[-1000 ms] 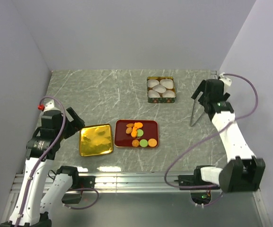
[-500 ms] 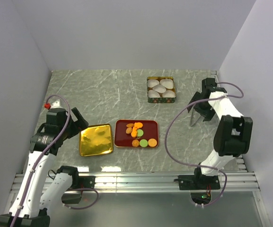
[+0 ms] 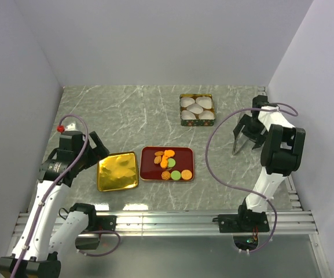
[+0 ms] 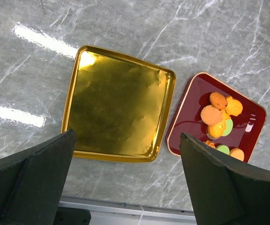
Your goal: Pack the cookies
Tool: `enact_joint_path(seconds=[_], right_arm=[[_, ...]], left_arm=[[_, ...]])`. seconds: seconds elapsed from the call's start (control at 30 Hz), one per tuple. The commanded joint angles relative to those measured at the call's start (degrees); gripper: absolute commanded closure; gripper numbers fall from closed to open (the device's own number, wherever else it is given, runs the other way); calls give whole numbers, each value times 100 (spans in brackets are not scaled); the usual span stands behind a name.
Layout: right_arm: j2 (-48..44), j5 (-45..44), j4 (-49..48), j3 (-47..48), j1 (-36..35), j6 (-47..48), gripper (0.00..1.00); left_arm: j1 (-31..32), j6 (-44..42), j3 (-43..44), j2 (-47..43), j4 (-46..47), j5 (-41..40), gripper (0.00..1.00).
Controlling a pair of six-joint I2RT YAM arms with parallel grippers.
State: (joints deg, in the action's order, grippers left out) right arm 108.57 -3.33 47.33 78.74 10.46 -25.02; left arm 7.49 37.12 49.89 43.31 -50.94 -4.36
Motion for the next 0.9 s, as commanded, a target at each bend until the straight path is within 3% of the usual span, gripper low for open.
enact_joint_path(seconds=[0.0, 0.47, 0.87], right_arm=[[260, 113, 66, 510, 53, 243, 0], [1227, 245, 443, 1794, 53, 419, 0], [1272, 184, 250, 1293, 44, 436, 2]], left_arm=[[16, 49, 3, 46, 119, -82, 1], [7, 243, 3, 152, 75, -320, 1], [7, 357, -6, 125, 58, -434, 1]])
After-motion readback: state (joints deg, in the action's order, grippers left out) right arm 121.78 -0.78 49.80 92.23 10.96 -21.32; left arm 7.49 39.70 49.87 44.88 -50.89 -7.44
